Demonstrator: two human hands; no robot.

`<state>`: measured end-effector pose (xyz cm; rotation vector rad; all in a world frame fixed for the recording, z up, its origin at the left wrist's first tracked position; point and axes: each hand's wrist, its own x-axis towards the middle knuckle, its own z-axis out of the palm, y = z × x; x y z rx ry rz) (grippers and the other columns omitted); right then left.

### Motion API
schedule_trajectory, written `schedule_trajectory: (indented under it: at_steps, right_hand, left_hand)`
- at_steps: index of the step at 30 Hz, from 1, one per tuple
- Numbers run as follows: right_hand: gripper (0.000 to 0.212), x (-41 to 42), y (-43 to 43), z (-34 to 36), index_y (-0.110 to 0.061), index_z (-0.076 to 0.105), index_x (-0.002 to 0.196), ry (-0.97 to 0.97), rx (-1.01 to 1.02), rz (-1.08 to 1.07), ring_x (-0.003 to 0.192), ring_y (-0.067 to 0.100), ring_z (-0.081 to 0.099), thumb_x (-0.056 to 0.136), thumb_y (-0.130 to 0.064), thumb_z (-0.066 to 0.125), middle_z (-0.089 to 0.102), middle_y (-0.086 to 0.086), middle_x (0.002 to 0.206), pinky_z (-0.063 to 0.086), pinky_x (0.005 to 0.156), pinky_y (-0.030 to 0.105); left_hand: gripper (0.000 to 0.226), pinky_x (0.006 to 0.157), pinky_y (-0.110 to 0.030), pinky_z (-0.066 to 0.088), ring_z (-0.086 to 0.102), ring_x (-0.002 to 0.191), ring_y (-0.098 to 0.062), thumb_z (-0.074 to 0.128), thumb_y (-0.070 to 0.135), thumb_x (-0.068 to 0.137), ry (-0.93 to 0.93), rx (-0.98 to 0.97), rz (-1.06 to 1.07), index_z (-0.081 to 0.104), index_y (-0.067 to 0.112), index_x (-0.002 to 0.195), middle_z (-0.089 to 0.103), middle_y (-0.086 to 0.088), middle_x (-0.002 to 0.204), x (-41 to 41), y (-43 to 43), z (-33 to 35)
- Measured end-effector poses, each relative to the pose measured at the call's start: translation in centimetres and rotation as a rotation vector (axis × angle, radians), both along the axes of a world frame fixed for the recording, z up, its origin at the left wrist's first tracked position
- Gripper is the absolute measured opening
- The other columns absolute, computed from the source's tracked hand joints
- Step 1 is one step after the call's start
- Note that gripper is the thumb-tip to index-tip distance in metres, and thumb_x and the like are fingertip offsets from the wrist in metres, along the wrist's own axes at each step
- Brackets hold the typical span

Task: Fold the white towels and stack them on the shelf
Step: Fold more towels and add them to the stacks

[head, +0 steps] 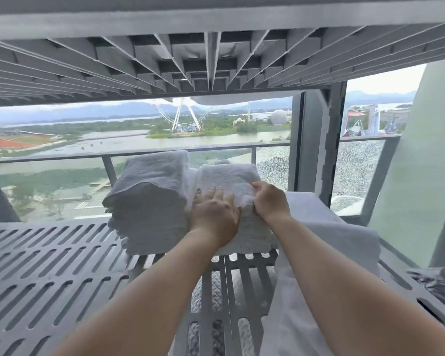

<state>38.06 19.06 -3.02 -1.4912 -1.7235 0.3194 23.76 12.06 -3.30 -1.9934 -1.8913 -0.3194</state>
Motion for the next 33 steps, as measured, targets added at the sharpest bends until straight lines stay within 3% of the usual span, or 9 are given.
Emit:
schedule_trajectory:
  at_steps: [5,11,15,19,21,23,25,27,33]
  right_hand:
    - [0.040,-0.4,-1.9,0.9,-0.015,0.064,0.130,-0.014,0.124,-0.086,0.115,0.030,0.061,0.096,-0.009,0.044,0.067,0.012,0.125,0.046,0.093,0.032]
    - [0.033,1.0,-6.5,3.2,-0.016,0.065,0.120,-0.078,0.118,-0.207,0.108,0.031,0.060,0.093,-0.014,0.047,0.065,0.011,0.120,0.040,0.077,0.031]
    - [0.030,2.9,-10.7,3.4,-0.012,0.066,0.117,-0.152,0.117,-0.314,0.104,0.032,0.061,0.093,-0.013,0.046,0.067,0.015,0.118,0.038,0.075,0.030]
    - [0.035,4.5,-15.7,1.8,-0.014,0.065,0.122,-0.298,-0.066,-0.444,0.113,0.033,0.061,0.092,-0.018,0.048,0.068,0.013,0.122,0.047,0.088,0.036]
    - [0.038,5.2,-18.1,0.3,-0.013,0.064,0.121,-0.436,-0.300,-0.520,0.115,0.033,0.060,0.091,-0.032,0.051,0.066,0.012,0.124,0.046,0.091,0.038]
    - [0.054,6.0,-20.4,-1.0,-0.014,0.065,0.110,-0.552,-0.522,-0.570,0.112,0.033,0.060,0.086,-0.060,0.051,0.065,0.012,0.116,0.047,0.095,0.041]
    - [0.063,6.9,-22.5,-2.0,-0.018,0.062,0.093,-0.559,-0.558,-0.558,0.103,0.030,0.061,0.077,-0.077,0.047,0.066,0.011,0.108,0.049,0.091,0.040]
    - [0.063,7.3,-24.1,-2.0,-0.020,0.063,0.090,-0.553,-0.520,-0.518,0.096,0.027,0.059,0.076,-0.079,0.046,0.069,0.010,0.111,0.046,0.081,0.035]
    - [0.082,6.9,-27.6,-1.4,-0.021,0.058,0.137,-0.396,-0.573,-0.291,0.124,0.028,0.055,0.078,-0.078,0.054,0.060,0.007,0.138,0.040,0.086,0.034]
  left_hand:
    - [0.060,0.124,-0.051,0.000,0.013,0.154,-0.021,0.030,0.046,0.101,-0.092,0.038,-0.064,0.026,0.020,0.156,0.024,-0.003,0.165,-0.1,-3.4,-2.2]
    - [0.049,0.117,-0.041,0.029,0.029,0.148,-0.025,0.039,0.044,0.101,-0.382,-0.048,-0.262,0.051,0.016,0.139,0.037,-0.006,0.159,1.6,-8.3,-2.3]
    - [0.054,0.097,-0.042,0.045,0.053,0.121,-0.028,0.034,0.057,0.099,-0.459,-0.315,-0.333,0.068,0.016,0.107,0.056,-0.006,0.128,3.2,-11.3,-3.1]
    - [0.062,0.081,-0.040,0.051,0.062,0.093,-0.027,0.038,0.061,0.097,-0.477,-0.465,-0.464,0.063,0.010,0.071,0.067,-0.008,0.089,4.4,-13.3,-4.7]
    - [0.052,0.070,-0.037,0.050,0.063,0.083,-0.027,0.046,0.059,0.094,-0.499,-0.527,-0.536,0.063,0.015,0.071,0.065,-0.003,0.078,5.2,-14.5,-5.4]
    - [0.038,0.075,-0.037,0.050,0.063,0.092,-0.028,0.053,0.054,0.089,-0.510,-0.529,-0.602,0.065,0.019,0.086,0.064,-0.002,0.092,5.8,-16.0,-5.9]
    - [0.038,0.088,-0.041,0.052,0.060,0.106,-0.030,0.054,0.045,0.085,-0.510,-0.498,-0.609,0.067,0.021,0.112,0.064,-0.006,0.114,6.0,-17.5,-6.2]
    - [0.035,0.086,-0.040,0.053,0.062,0.107,-0.029,0.054,0.035,0.086,-0.493,-0.445,-0.569,0.068,0.018,0.113,0.066,-0.006,0.116,5.9,-18.5,-6.2]
    - [0.016,0.074,-0.035,0.050,0.064,0.101,-0.025,0.060,0.032,0.091,-0.560,-0.227,-0.514,0.070,0.025,0.101,0.070,0.001,0.105,3.8,-20.9,-6.8]
